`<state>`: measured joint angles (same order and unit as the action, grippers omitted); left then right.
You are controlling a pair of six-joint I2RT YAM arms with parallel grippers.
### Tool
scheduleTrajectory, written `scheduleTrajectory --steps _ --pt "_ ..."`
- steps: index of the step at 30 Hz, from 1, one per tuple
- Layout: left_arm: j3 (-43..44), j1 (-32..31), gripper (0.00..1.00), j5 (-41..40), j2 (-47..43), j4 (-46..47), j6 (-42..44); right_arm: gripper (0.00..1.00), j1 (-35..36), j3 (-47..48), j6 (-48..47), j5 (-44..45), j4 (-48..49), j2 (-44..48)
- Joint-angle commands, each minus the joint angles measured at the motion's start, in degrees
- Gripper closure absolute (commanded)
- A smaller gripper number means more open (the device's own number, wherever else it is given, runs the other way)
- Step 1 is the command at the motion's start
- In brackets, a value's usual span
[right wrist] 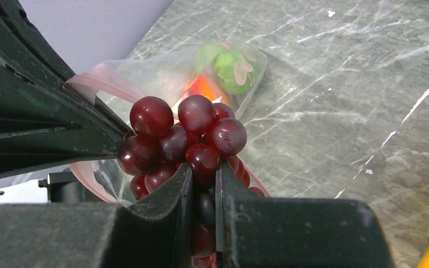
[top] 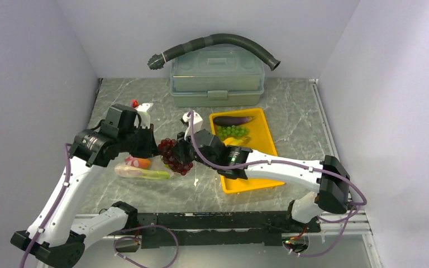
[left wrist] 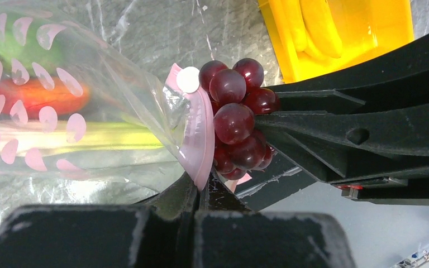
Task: Place the food in the zip-top bag and seal the zipper
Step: Place the fake fruit in the zipper food storage bag.
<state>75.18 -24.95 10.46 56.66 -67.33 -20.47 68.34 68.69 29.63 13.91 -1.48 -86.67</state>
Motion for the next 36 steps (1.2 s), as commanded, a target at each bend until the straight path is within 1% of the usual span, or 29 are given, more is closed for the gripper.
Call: scheduleTrajectory --steps 1,5,8,11,16,19,26,30,33,36 --pt "4.56 -0.19 1.0 0.58 0.0 2.38 0.59 1.0 1.93 1.84 -3.1 1.72 -3.22 -1.33" --pt "5.48 -0.18 1.0 0.52 0.65 2.08 0.86 1.0 4.65 1.37 -5.71 3.66 -3.27 -1.49" --pt "5.59 -0.15 1.0 0.46 1.18 2.03 0.96 1.0 6.98 0.67 -6.88 8.37 -3.59 -1.02" --pt "5.43 -0.16 1.0 0.44 1.5 2.09 0.96 1.0 9.25 -2.08 -8.33 13.19 -1.15 1.02" --pt "5.22 -0.16 1.0 0.17 1.54 2.03 0.78 1.0 11.66 -6.24 -10.17 16.88 2.04 4.1" --pt "5.56 -0.18 1.0 0.27 1.67 1.79 0.63 1.0 12.57 -7.32 -11.06 17.16 3.78 4.73" --pt "6.03 -0.16 1.0 1.39 2.07 1.55 0.53 1.0 13.83 -5.03 -12.32 18.42 2.59 1.98" --pt "6.11 -0.16 1.0 2.08 1.75 1.12 0.69 1.0 13.93 -2.08 -12.61 18.8 1.74 -0.68" --pt "6.21 -0.17 1.0 2.79 1.46 0.74 0.99 1.0 13.92 1.48 -13.23 19.61 -2.36 -2.79" --pt "5.97 -0.16 1.0 3.11 1.09 0.62 1.11 1.0 13.84 4.0 -13.39 19.49 -3.8 -4.33"
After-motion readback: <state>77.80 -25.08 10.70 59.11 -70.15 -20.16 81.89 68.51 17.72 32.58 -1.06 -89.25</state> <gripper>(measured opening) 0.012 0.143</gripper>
